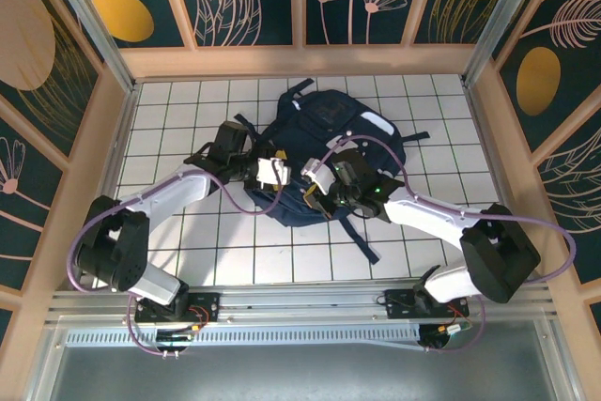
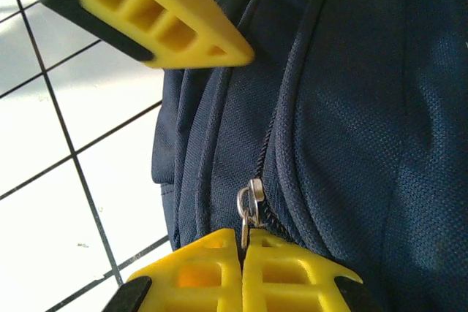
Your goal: Pack books, pencil case, and school supplies into a backpack
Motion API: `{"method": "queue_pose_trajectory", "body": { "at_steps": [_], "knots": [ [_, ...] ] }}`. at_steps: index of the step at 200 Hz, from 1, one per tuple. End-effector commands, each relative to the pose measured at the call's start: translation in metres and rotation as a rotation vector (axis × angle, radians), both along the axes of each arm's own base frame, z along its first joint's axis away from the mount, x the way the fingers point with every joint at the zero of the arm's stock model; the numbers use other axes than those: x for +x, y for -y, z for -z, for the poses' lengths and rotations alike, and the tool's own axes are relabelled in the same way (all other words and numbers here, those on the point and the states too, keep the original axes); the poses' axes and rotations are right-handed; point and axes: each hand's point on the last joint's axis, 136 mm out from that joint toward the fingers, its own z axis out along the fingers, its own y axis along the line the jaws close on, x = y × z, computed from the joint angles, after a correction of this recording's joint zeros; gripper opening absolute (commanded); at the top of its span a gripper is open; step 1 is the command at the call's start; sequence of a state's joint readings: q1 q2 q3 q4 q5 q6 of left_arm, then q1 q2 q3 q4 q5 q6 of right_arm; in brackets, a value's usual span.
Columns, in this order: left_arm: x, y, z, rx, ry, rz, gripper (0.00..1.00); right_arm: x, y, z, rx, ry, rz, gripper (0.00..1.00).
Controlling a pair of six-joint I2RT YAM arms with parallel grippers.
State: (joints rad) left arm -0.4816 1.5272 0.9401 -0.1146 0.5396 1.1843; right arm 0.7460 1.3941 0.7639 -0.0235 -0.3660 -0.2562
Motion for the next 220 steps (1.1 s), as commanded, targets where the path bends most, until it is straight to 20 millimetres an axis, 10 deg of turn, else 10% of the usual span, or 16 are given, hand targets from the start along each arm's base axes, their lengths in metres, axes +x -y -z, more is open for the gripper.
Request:
{"method": "queue_pose_trajectory", "body": {
  "at_steps": [1,52,76,156,220],
  "knots": [
    [0.002,0.01,0.001,0.013,0.028,0.041,0.64,-0.012,-0.018,-0.031,0.111,0.066,-0.103,0.0],
    [0.004,0.025,0.016,0.07,-0.001,0.075,0.47,-0.015,-0.021,-0.035,0.122,0.064,-0.109,0.0],
    [0.001,0.029,0.021,0.088,-0.018,0.092,0.0,-0.019,-0.017,-0.031,0.096,0.052,-0.11,0.0],
    [-0.01,-0.004,0.015,0.054,0.017,0.045,0.0,0.007,0.065,0.015,-0.253,-0.03,0.107,0.0],
    [-0.027,-0.01,0.028,0.019,-0.033,0.019,0.0,0.018,0.123,0.01,-0.306,-0.031,0.323,0.0]
  ]
}}
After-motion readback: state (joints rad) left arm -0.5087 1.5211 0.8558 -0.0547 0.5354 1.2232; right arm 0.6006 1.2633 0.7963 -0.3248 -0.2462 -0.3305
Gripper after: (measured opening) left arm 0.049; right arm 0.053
